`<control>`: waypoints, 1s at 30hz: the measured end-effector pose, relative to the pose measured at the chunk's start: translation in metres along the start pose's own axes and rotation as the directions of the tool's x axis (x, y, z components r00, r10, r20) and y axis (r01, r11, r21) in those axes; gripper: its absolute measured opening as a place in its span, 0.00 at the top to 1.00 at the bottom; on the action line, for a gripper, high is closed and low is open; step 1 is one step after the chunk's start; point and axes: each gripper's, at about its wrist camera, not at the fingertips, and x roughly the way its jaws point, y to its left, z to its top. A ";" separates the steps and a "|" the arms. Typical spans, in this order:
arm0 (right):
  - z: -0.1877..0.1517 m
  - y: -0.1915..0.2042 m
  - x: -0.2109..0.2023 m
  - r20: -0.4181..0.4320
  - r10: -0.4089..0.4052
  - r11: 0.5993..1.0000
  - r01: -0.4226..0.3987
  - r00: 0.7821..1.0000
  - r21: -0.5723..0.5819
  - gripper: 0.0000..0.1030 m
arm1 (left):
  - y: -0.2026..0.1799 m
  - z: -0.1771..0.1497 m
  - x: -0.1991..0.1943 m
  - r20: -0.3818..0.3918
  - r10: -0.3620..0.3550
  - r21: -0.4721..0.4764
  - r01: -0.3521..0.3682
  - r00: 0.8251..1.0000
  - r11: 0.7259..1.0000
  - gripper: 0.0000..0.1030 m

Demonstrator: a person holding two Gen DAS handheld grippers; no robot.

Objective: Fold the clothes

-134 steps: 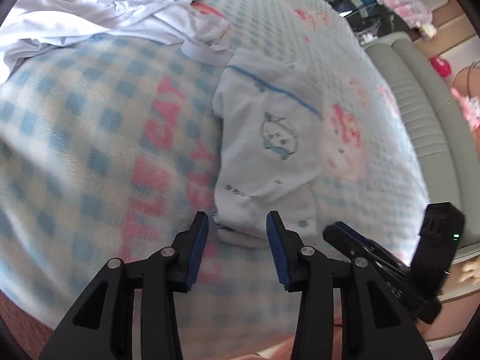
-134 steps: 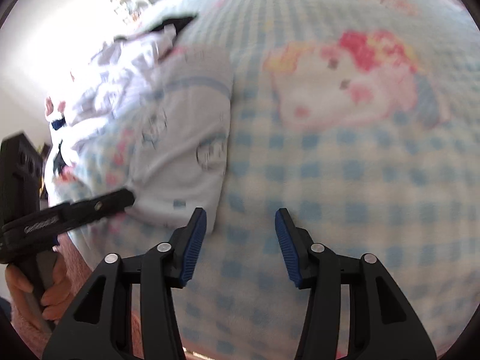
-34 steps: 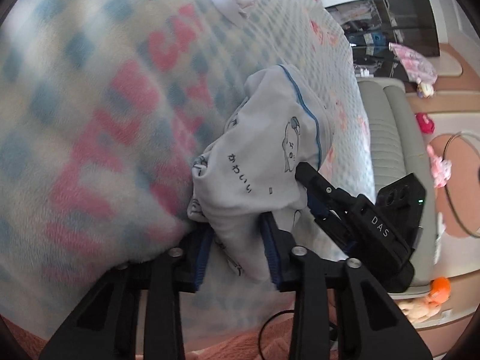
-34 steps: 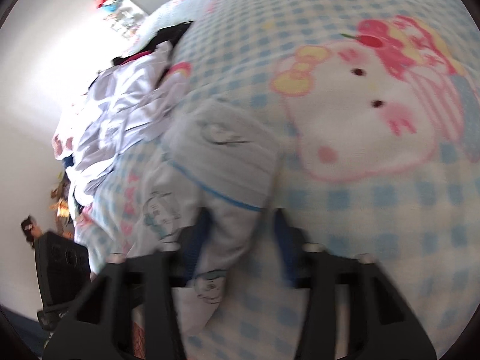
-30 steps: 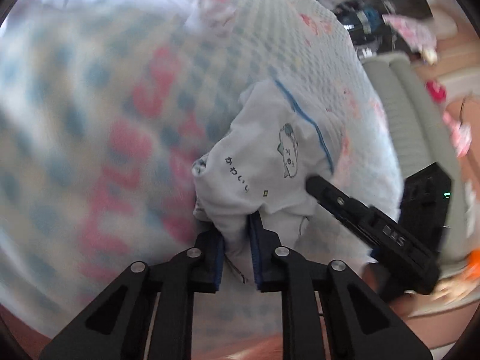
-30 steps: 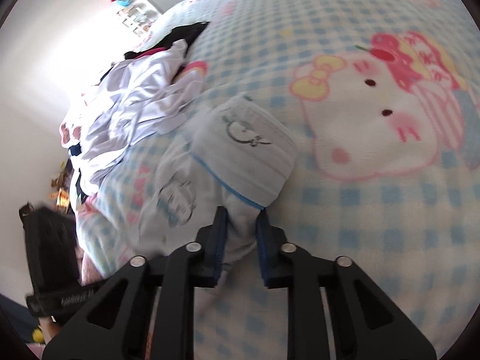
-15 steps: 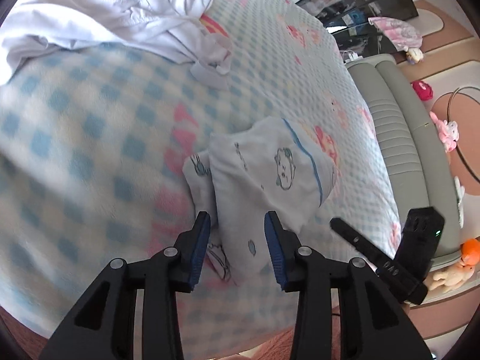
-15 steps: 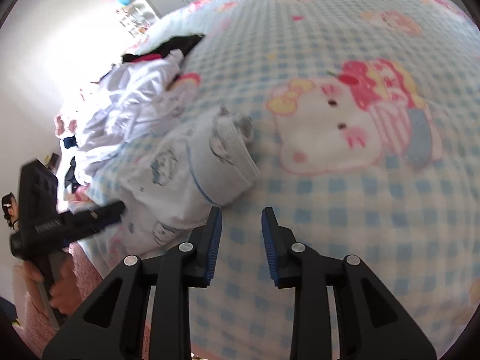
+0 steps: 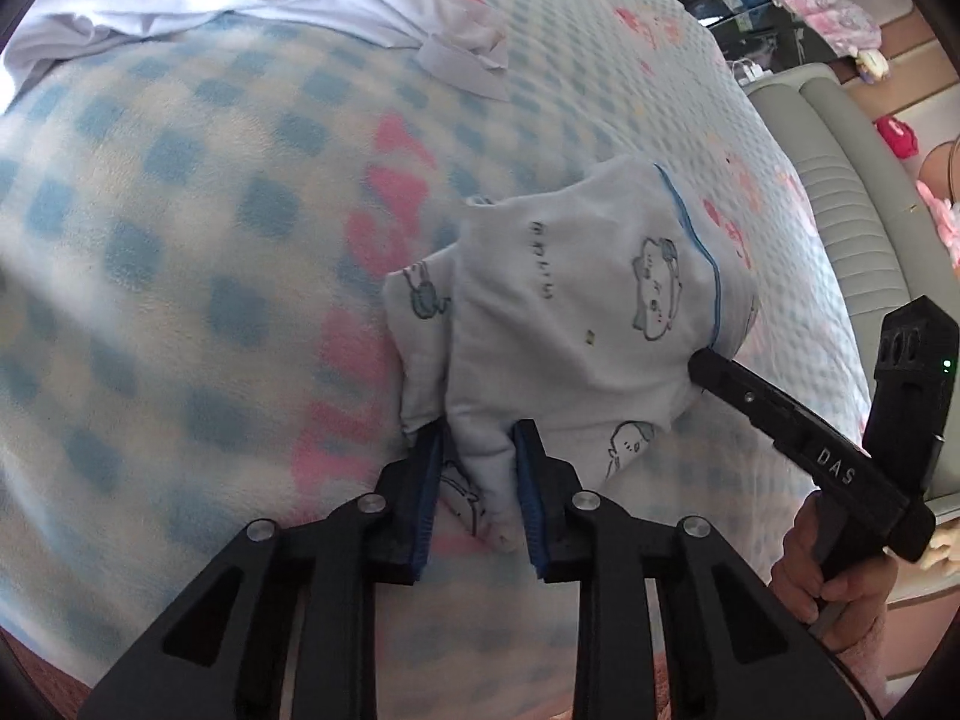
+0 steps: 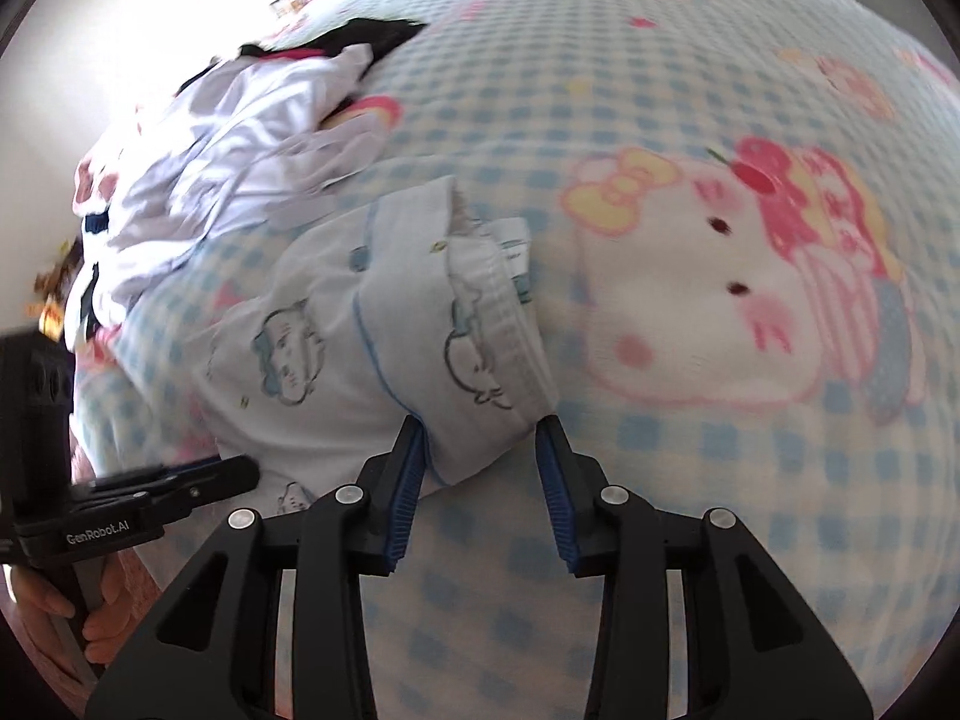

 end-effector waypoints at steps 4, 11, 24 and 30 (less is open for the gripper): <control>-0.001 -0.009 -0.017 0.016 0.028 0.999 -0.028 0.999 0.020 0.63 | 0.000 0.004 -0.002 -0.025 0.006 0.013 -0.006 1.000 1.000 0.74; -0.007 0.016 -0.018 -0.023 0.058 0.996 -0.060 0.998 -0.065 0.62 | -0.011 0.020 -0.046 0.156 -0.039 0.025 0.035 0.987 0.999 0.65; -0.021 0.046 0.010 -0.133 0.093 0.987 -0.109 0.987 -0.114 0.62 | -0.001 0.028 -0.009 0.095 -0.050 -0.099 0.059 0.994 0.993 0.63; -0.024 0.031 0.013 -0.139 0.117 0.991 -0.124 0.983 -0.040 0.62 | -0.009 0.026 -0.004 0.100 -0.166 -0.064 0.173 0.981 0.983 0.54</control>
